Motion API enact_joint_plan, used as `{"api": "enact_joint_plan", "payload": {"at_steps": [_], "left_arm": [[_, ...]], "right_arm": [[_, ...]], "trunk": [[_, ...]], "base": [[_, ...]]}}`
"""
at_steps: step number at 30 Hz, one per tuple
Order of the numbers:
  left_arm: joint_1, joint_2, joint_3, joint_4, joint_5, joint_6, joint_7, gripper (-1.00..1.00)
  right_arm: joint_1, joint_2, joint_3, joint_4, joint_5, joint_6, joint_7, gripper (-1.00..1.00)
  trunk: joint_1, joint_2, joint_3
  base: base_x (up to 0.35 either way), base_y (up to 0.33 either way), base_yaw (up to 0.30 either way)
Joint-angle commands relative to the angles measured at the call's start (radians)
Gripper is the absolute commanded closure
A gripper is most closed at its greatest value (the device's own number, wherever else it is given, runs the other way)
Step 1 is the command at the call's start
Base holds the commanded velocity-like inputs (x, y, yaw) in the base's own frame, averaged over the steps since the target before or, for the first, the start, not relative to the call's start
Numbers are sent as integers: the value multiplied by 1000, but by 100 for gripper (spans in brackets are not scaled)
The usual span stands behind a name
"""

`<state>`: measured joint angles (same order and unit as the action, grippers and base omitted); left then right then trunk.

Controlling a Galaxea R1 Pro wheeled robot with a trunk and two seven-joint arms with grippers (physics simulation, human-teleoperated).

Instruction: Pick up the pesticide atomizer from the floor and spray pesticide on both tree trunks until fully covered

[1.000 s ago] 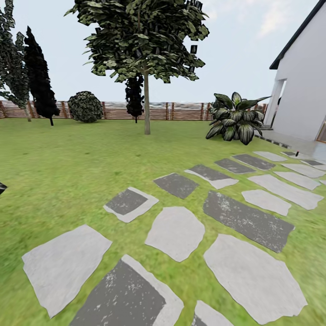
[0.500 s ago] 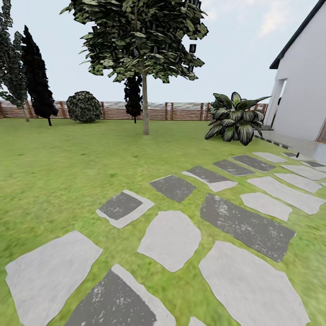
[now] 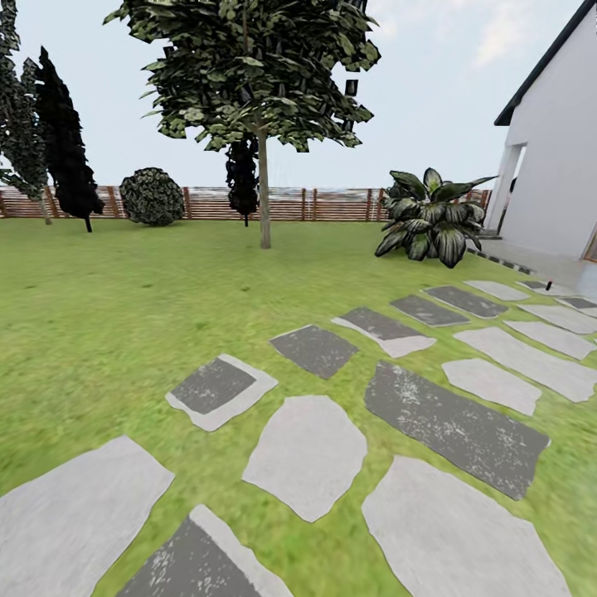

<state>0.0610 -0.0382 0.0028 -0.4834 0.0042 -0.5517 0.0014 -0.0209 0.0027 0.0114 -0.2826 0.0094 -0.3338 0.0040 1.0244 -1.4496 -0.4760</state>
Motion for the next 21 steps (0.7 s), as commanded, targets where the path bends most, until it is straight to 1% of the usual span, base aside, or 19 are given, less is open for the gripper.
{"api": "enact_joint_plan", "payload": {"at_steps": [1, 14, 17, 21], "left_arm": [[0, 0, 0, -1, 0, -1, 0, -100], [0, 0, 0, -1, 0, -1, 0, -100], [0, 0, 0, -1, 0, -1, 0, -100], [0, 0, 0, -1, 0, -1, 0, -100]], "right_arm": [[-1, 0, 1, 1, 1, -3, 0, -100], [-1, 2, 2, 2, 1, -3, 1, -100], [-1, 3, 1, 2, 1, -3, 1, -100], [-1, 4, 2, 2, 1, -2, 1, -100]], "trunk": [[1, 0, -1], [1, 0, -1], [1, 0, -1], [1, 0, -1]], "base": [[315, -6, 0], [340, -8, 0], [296, -132, 0], [175, -244, 0]]}}
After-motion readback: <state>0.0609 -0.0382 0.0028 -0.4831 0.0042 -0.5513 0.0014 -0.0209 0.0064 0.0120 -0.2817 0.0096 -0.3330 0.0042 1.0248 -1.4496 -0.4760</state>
